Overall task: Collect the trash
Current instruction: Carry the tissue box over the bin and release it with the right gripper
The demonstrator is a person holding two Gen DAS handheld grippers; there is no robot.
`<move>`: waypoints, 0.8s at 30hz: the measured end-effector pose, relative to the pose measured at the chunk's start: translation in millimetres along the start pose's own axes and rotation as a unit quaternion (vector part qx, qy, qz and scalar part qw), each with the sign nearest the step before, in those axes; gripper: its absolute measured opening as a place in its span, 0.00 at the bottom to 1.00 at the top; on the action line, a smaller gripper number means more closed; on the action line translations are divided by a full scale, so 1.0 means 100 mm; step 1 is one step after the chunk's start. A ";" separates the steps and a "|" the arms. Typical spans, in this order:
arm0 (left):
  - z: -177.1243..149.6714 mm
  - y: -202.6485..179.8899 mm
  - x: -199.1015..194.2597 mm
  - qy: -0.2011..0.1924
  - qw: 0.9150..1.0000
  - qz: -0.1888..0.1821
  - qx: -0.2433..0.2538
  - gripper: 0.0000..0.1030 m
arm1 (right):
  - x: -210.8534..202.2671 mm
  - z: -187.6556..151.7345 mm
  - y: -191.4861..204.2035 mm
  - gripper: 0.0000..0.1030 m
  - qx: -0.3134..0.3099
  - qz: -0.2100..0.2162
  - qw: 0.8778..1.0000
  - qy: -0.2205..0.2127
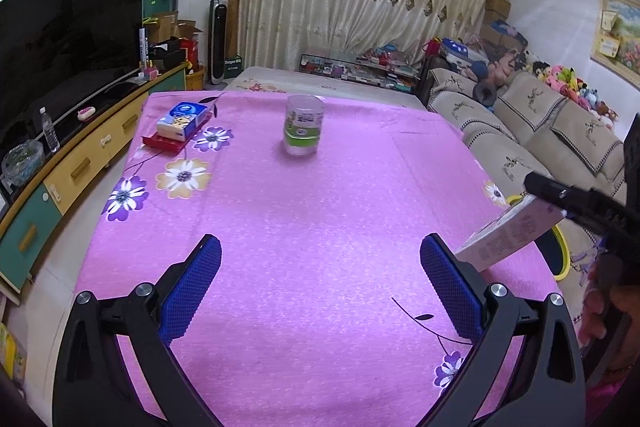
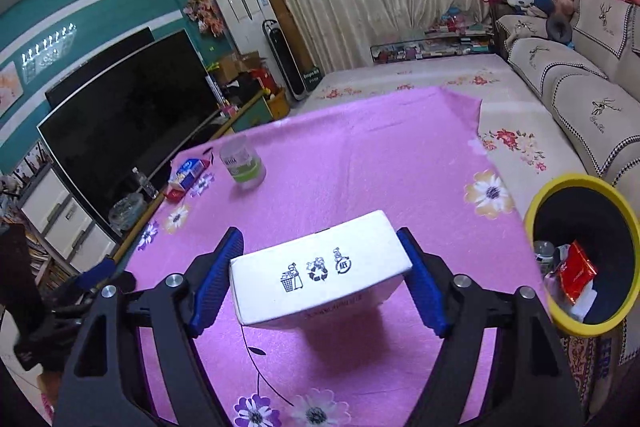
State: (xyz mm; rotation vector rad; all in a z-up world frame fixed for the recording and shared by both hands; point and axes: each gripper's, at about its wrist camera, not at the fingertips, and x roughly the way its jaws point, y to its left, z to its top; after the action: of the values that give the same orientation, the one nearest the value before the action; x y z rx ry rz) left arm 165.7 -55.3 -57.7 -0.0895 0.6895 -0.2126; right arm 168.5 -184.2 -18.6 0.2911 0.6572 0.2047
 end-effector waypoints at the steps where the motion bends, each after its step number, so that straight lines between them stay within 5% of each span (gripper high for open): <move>1: 0.00 -0.02 0.01 0.001 1.000 0.000 0.002 0.95 | -0.03 0.01 -0.01 0.71 0.001 0.002 1.000 -0.002; 9: 0.01 -0.19 0.11 0.007 1.000 -0.005 0.014 0.95 | -0.28 0.18 -0.23 0.71 0.003 -0.007 1.000 -0.029; 17: 0.09 -0.45 0.29 0.016 0.999 -0.012 0.032 0.95 | -0.52 0.30 -1.07 0.71 0.045 -0.122 0.990 -0.057; 24: 0.16 -0.70 0.42 0.020 0.998 -0.016 0.049 0.95 | -0.39 0.24 -1.93 0.71 0.088 -0.202 0.975 -0.028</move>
State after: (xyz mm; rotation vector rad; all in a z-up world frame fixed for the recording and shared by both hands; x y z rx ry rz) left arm 196.3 -132.9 -60.8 -0.0024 0.7164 -0.2789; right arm 171.8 -381.5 -41.6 0.3243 0.6649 -0.2522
